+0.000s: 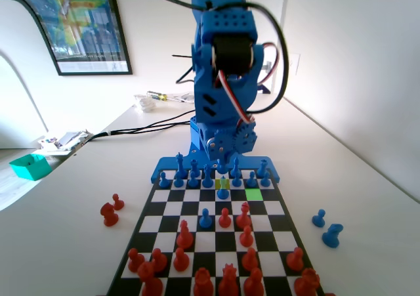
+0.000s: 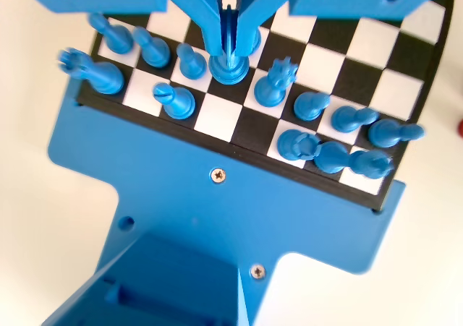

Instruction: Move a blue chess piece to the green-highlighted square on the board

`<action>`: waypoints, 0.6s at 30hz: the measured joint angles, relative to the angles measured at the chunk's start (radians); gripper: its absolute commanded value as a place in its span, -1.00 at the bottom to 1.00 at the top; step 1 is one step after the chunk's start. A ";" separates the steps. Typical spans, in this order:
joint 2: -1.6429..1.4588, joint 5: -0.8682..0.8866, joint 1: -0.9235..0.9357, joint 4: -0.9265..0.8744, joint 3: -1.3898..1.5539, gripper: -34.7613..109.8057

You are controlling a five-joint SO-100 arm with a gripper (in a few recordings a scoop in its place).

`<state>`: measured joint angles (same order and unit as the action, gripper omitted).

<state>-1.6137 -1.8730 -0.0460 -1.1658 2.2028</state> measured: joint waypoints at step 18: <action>0.055 0.275 -0.190 -0.078 -0.233 -0.51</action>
<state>-1.5585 -1.5984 -0.2362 -1.2441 1.9696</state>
